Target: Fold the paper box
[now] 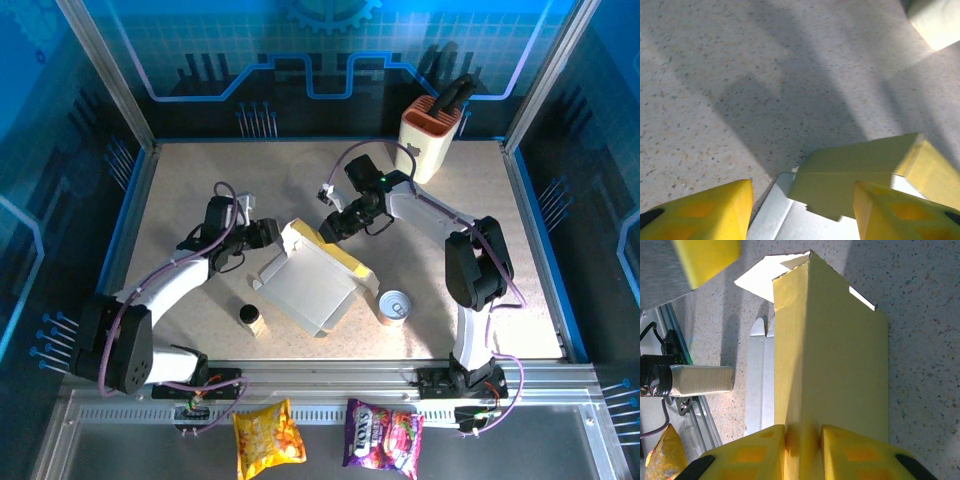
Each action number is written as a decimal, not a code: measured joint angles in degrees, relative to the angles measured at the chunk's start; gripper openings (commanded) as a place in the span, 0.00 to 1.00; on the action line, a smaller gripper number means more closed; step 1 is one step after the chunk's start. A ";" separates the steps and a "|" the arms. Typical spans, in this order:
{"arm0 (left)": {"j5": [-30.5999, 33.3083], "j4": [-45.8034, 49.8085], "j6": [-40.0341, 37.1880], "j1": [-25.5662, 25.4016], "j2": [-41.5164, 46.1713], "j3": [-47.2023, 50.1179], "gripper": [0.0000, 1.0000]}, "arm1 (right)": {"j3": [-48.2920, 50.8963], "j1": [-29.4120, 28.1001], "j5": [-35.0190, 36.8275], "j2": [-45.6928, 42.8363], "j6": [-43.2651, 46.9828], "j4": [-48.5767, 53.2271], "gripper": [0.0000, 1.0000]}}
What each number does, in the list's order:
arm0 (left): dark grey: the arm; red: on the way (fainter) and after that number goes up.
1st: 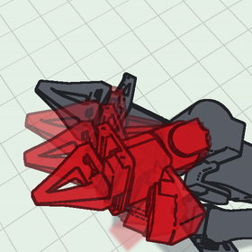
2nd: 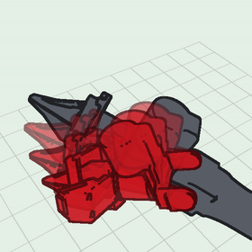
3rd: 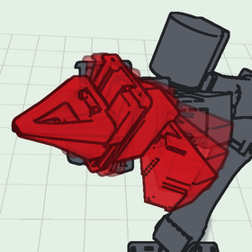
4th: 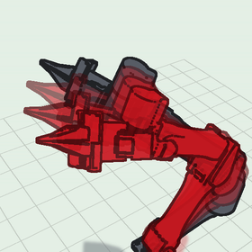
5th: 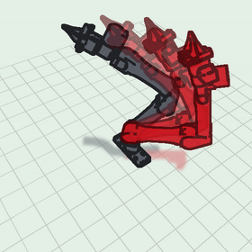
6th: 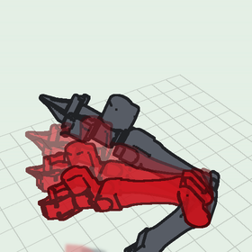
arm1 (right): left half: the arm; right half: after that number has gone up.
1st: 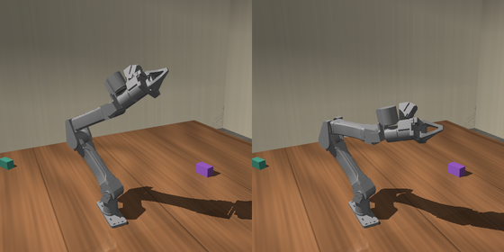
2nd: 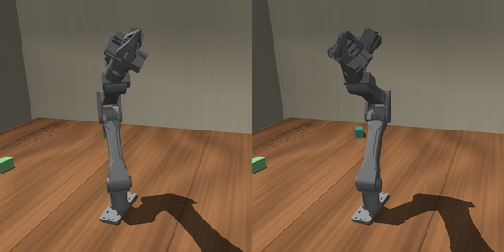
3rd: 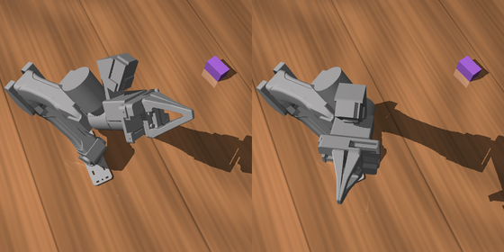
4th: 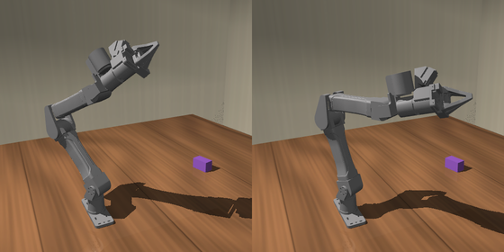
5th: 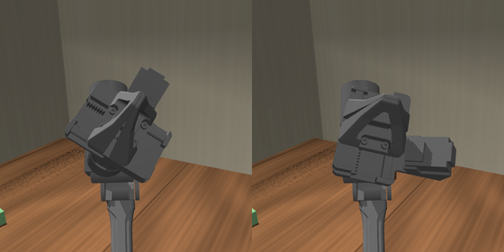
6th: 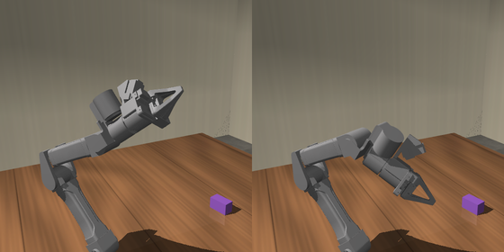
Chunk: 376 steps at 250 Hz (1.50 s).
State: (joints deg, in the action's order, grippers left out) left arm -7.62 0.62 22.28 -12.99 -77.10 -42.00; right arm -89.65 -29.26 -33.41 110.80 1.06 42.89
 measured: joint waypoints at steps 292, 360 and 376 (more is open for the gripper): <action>-15.82 -48.30 -10.86 -2.56 -23.04 11.63 0.33 | -0.85 0.57 -2.32 1.09 -0.02 0.33 0.27; -16.09 -55.04 -12.92 -3.63 -24.65 13.31 0.13 | -0.85 1.57 -4.02 1.20 -0.22 0.31 0.30; -16.02 -55.60 -13.38 -3.98 -24.65 13.31 0.11 | -0.85 1.84 -4.44 1.20 -0.26 0.04 0.31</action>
State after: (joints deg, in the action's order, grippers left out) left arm -23.64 -54.98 8.91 -16.97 -101.75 -28.69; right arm -90.50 -27.42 -37.85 112.01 0.80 42.94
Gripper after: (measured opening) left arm 0.128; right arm 0.302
